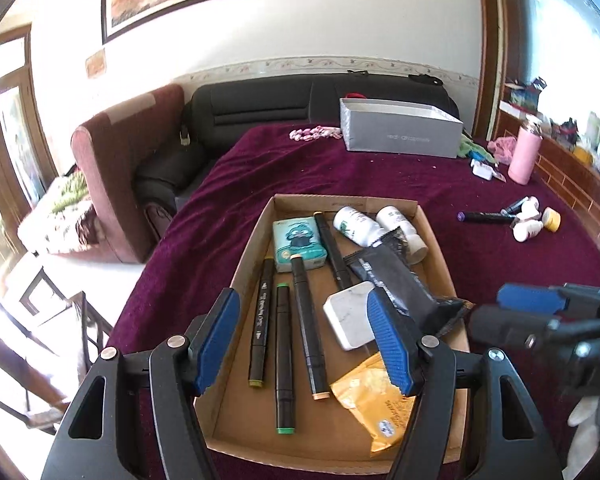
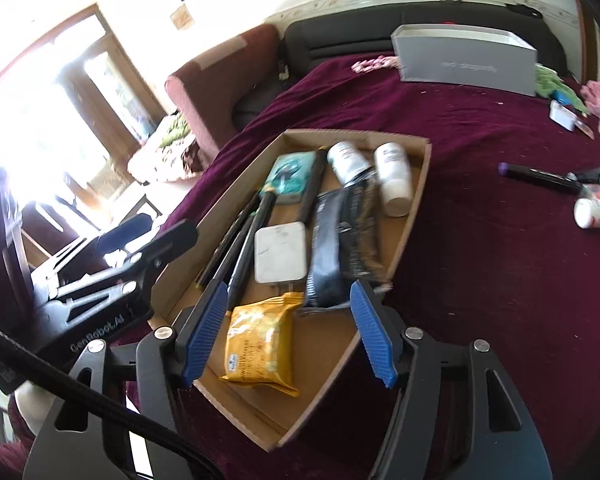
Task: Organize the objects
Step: 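Lower the marker and cracker packet into the tray and open both tools, then move both open tools back toward the white spray bottle and candle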
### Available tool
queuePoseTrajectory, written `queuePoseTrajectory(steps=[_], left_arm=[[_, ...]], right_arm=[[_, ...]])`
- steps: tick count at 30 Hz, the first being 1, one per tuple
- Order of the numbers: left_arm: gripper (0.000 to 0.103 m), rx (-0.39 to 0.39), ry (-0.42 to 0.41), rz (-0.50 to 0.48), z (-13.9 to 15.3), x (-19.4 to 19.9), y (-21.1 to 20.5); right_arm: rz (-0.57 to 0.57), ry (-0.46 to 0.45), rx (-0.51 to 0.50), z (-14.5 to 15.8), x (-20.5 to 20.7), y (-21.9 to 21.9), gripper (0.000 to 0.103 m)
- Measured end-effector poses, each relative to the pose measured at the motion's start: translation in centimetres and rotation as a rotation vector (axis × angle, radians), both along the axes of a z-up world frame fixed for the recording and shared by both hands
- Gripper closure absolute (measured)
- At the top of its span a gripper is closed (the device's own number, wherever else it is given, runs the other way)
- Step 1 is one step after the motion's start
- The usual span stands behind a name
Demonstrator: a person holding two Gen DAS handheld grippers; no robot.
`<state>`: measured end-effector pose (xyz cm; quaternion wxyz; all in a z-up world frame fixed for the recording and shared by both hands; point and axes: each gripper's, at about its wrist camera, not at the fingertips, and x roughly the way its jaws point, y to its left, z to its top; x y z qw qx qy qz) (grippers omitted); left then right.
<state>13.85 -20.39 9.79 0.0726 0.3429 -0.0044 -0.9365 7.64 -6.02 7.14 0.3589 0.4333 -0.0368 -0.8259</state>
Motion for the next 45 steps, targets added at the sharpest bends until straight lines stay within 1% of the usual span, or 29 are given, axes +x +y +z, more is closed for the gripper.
queuePoseTrajectory(steps=[2, 8, 15, 22, 26, 32, 45], left_arm=[[0.043, -0.015, -0.001, -0.016, 0.3, 0.0, 1.1], [0.043, -0.063, -0.013, -0.059, 0.9, -0.2, 4.5], [0.043, -0.120, -0.037, -0.131, 1.4, -1.1, 9.4], [0.043, -0.182, -0.055, -0.206, 1.4, -2.2, 14.5], [0.043, -0.197, -0.070, -0.235, 1.1, -2.9, 16.6], [0.043, -0.221, -0.083, -0.259, 0.7, -3.1, 18.3], [0.043, -0.230, -0.119, -0.262, -0.5, -4.0, 18.9]], right_arm=[[-0.028, -0.003, -0.023, 0.2, -0.3, 1.4, 0.035], [-0.108, -0.025, -0.094, 0.9, -0.9, 6.0, 0.034], [-0.209, -0.013, -0.152, 1.8, -1.8, 12.0, 0.030], [-0.308, 0.004, -0.187, 2.4, -2.7, 17.6, 0.026], [-0.345, -0.006, -0.208, 2.2, -3.1, 20.1, 0.025], [-0.355, -0.014, -0.218, 1.6, -3.3, 21.2, 0.024], [-0.357, -0.040, -0.228, 0.4, -4.1, 21.8, 0.024]])
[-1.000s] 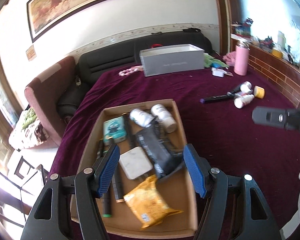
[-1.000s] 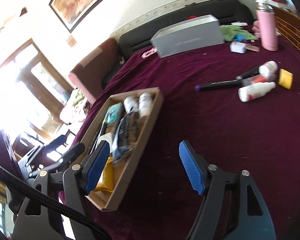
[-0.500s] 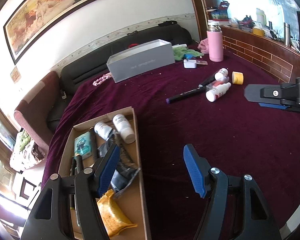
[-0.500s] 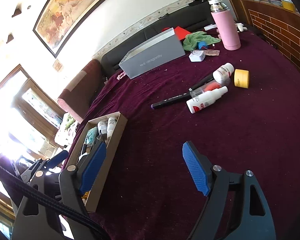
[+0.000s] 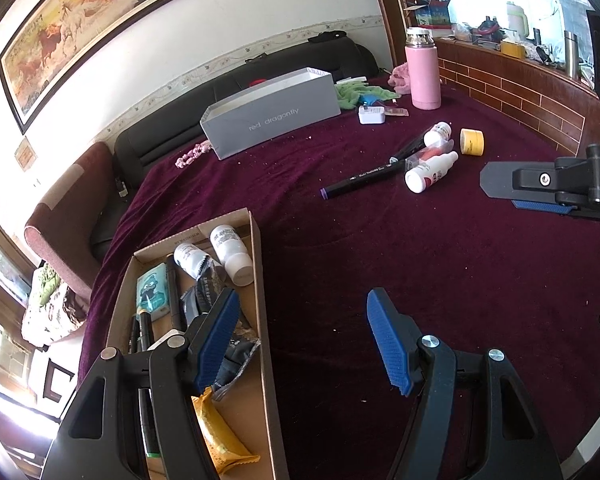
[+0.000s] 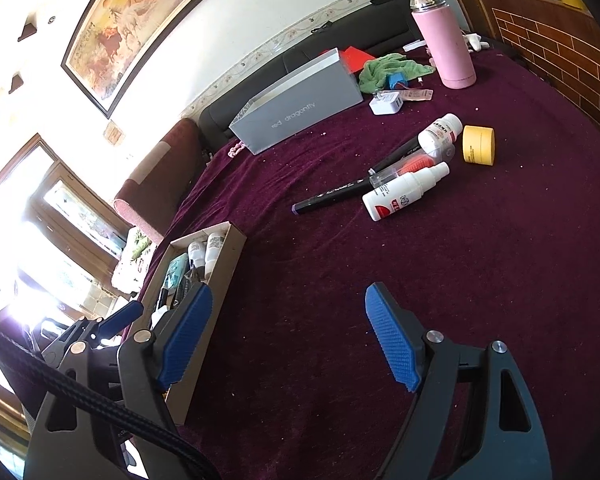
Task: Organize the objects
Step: 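Move both open tools back toward the white spray bottle and candle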
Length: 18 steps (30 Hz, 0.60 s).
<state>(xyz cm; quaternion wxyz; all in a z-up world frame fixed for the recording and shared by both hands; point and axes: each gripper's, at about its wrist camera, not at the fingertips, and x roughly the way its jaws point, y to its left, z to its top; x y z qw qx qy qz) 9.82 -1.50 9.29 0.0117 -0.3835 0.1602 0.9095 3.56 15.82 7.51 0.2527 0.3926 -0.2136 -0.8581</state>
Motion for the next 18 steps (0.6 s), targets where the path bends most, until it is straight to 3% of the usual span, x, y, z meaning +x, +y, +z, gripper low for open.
queuePoseTrajectory(steps=[7, 18], left_arm=[[0.043, 0.002, -0.033, -0.014, -0.9, -1.6, 1.1], [0.043, -0.010, -0.078, -0.053, -2.7, -4.2, 3.3]], right_arm=[[-0.021, -0.016, 0.009, -0.5, -1.3, 0.9, 0.024], [-0.151, -0.039, 0.040, -0.8, -6.0, 5.2, 0.024]])
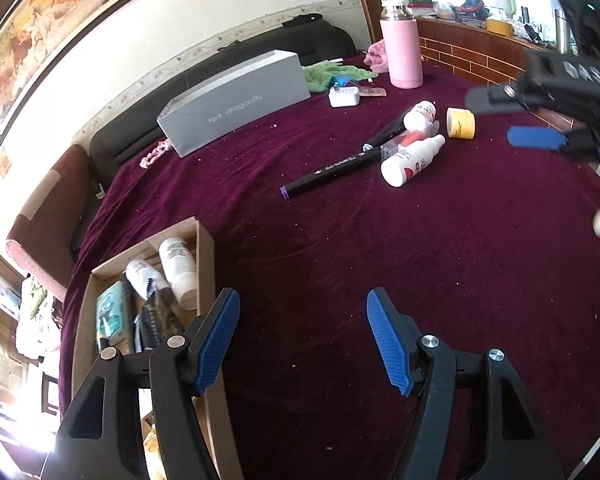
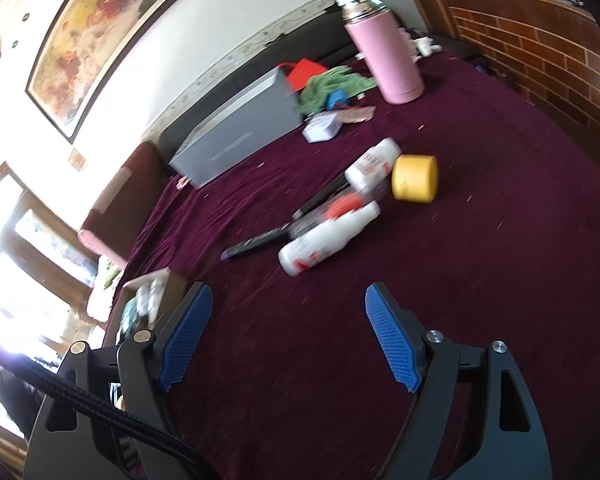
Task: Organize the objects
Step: 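Move both open tools back toward the white spray bottle and candle, then grasp the white spray bottle with the left tool while the right tool grasps the boxed red candle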
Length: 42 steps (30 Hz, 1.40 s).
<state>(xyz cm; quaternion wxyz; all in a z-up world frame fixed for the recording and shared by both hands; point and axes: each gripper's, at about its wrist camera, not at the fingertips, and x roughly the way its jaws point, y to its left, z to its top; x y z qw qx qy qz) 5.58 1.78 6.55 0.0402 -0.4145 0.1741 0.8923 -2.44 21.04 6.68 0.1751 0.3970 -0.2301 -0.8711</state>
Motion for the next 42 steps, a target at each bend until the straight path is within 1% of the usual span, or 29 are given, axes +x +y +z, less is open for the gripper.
queuePoseTrajectory(steps=[4, 7, 11, 13, 15, 18, 19, 21, 22, 24, 25, 26, 27, 28, 29, 30, 31, 32, 33, 34, 35, 36, 37, 38, 40, 42], left_arm=[[0.043, 0.010, -0.027, -0.003, -1.0, -0.6, 0.1], [0.043, 0.024, -0.052, -0.006, -1.8, -1.0, 0.0], [0.043, 0.051, -0.087, -0.005, -2.6, -1.5, -0.4], [0.043, 0.066, -0.096, -0.001, -2.8, -1.7, -0.7], [0.043, 0.083, -0.104, 0.005, -2.9, -1.9, -1.1], [0.043, 0.098, -0.111, 0.011, -2.9, -2.1, -1.7], [0.043, 0.102, -0.113, 0.014, -2.9, -2.1, -1.8], [0.043, 0.118, -0.119, 0.017, -2.9, -2.1, -2.1], [0.043, 0.129, -0.119, 0.018, -2.9, -2.1, -2.2], [0.043, 0.145, -0.121, 0.016, -2.8, -2.0, -2.4], [0.043, 0.156, -0.121, 0.015, -2.7, -2.0, -2.5], [0.043, 0.173, -0.120, 0.013, -2.6, -2.0, -2.6], [0.043, 0.196, -0.119, 0.008, -2.5, -2.0, -2.7], [0.043, 0.221, -0.122, 0.005, -2.4, -2.0, -2.8], [0.043, 0.246, -0.128, 0.003, -2.3, -2.1, -2.8], [0.043, 0.281, -0.137, 0.000, -2.3, -2.2, -2.8], [0.043, 0.317, -0.151, -0.006, -2.2, -2.5, -2.7], [0.043, 0.341, -0.163, -0.011, -2.3, -2.8, -2.4], [0.043, 0.353, -0.173, -0.017, -2.3, -3.1, -1.9], [0.043, 0.364, -0.182, -0.024, -2.4, -3.4, -1.4], [0.043, 0.383, -0.195, -0.037, -2.5, -3.6, -0.6], [0.043, 0.399, -0.213, -0.057, -2.7, -3.9, 0.4], [0.043, 0.403, -0.220, -0.072, -2.7, -4.1, 1.1], [0.043, 0.403, -0.220, -0.097, -2.7, -4.2, 2.3], [0.043, 0.373, -0.207, -0.139, -2.7, -4.3, 4.4], [0.043, 0.349, -0.198, -0.165, -2.6, -4.5, 6.3]], right_arm=[[-0.034, -0.028, 0.020, -0.4, -3.0, 0.9, 0.024], [-0.058, -0.062, 0.055, -0.9, -6.1, 0.9, 0.024], [-0.069, -0.104, 0.145, -1.6, -9.4, -0.4, 0.024], [-0.047, -0.142, 0.217, -2.5, -11.1, -1.9, 0.024], [-0.042, -0.163, 0.272, -3.4, -12.0, -3.1, 0.024], [-0.018, -0.183, 0.339, -4.6, -12.2, -4.8, 0.024], [-0.013, -0.174, 0.345, -4.6, -11.9, -5.2, 0.024], [-0.011, -0.165, 0.394, -4.4, -11.1, -5.8, 0.024], [0.008, -0.165, 0.436, -4.1, -10.4, -6.2, 0.024], [0.045, -0.172, 0.487, -4.1, -9.3, -6.7, 0.027], [0.081, -0.199, 0.511, -4.6, -8.4, -6.9, 0.028], [0.125, -0.234, 0.513, -5.2, -7.9, -6.9, 0.030], [0.153, -0.234, 0.529, -5.4, -7.0, -6.9, 0.032], [0.180, -0.221, 0.559, -5.2, -5.9, -7.0, 0.031], [0.233, -0.227, 0.553, -5.1, -4.3, -6.8, 0.031], [0.271, -0.234, 0.515, -4.9, -3.3, -6.4, 0.031], [0.322, -0.248, 0.423, -4.5, -1.9, -5.4, 0.031], [0.331, -0.245, 0.371, -4.2, -1.3, -4.6, 0.032], [0.301, -0.219, 0.316, -3.5, -0.4, -3.0, 0.032], [0.257, -0.193, 0.296, -3.0, 0.1, -1.7, 0.032], [0.187, -0.159, 0.275, -2.3, 0.5, 0.2, 0.031], [0.119, -0.130, 0.251, -1.9, 0.7, 2.0, 0.027], [0.049, -0.117, 0.214, -1.7, 0.7, 3.9, 0.025], [-0.004, -0.116, 0.171, -1.8, 0.6, 5.4, 0.024], [-0.079, -0.101, 0.106, -1.9, 0.1, 7.7, 0.024], [-0.136, -0.083, 0.086, -2.5, -0.2, 9.0, 0.024]])
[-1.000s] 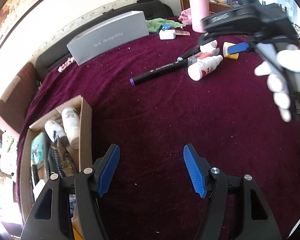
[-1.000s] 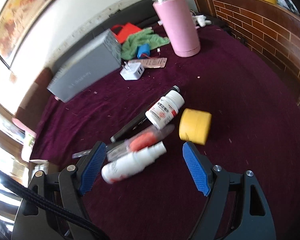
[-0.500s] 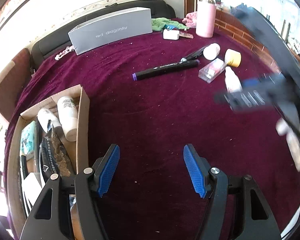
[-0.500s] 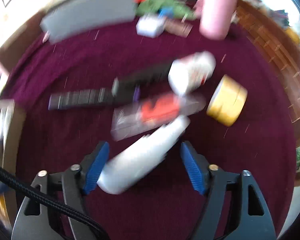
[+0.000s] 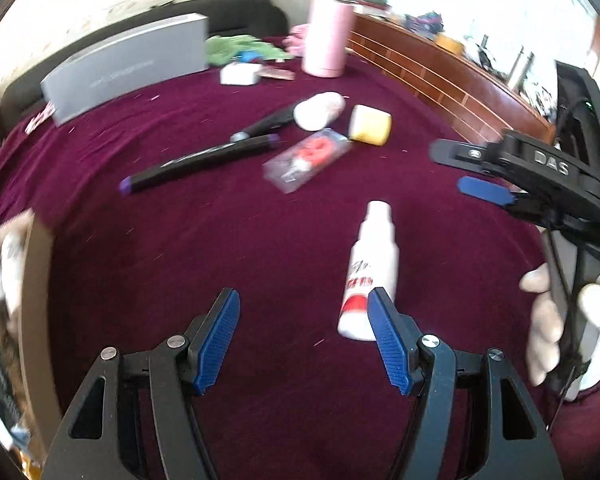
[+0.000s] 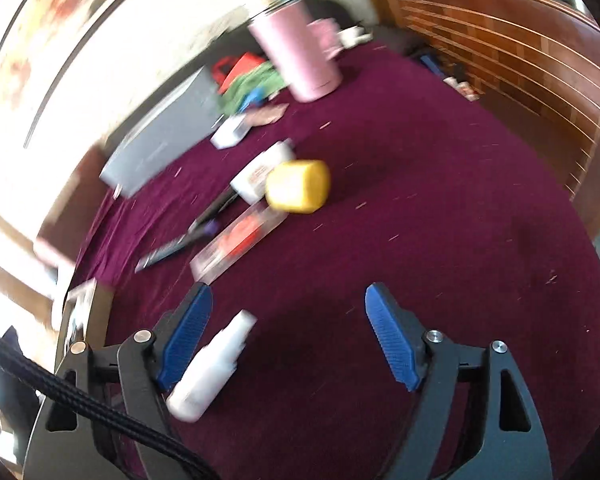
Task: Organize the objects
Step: 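Grasp the white spray bottle with the left tool while the right tool grasps the boxed red candle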
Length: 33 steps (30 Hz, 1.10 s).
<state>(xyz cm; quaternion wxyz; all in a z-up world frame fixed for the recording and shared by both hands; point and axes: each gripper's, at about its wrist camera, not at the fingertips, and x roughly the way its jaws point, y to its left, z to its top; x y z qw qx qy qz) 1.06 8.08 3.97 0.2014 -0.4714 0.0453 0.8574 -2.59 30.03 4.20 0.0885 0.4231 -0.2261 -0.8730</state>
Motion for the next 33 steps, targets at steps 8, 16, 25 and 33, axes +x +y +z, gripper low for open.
queuePoseTrajectory(steps=[8, 16, 25, 33], left_arm=[[0.044, -0.123, 0.006, -0.058, -1.9, -0.9, 5.4], [0.079, -0.062, 0.033, -0.097, -1.9, -0.4, 5.7], [0.078, -0.027, 0.054, 0.019, -0.2, 2.5, -2.2], [0.078, -0.038, 0.052, 0.092, -1.9, 3.8, -6.9]], right_arm=[[-0.076, 0.030, -0.083, -1.7, -0.1, 1.7, 0.024], [-0.087, 0.020, -0.084, -2.3, -0.6, 1.6, 0.024], [-0.087, 0.009, -0.046, -2.9, -0.9, 1.3, 0.023], [-0.075, -0.022, -0.010, -2.5, -1.3, 0.0, 0.021]])
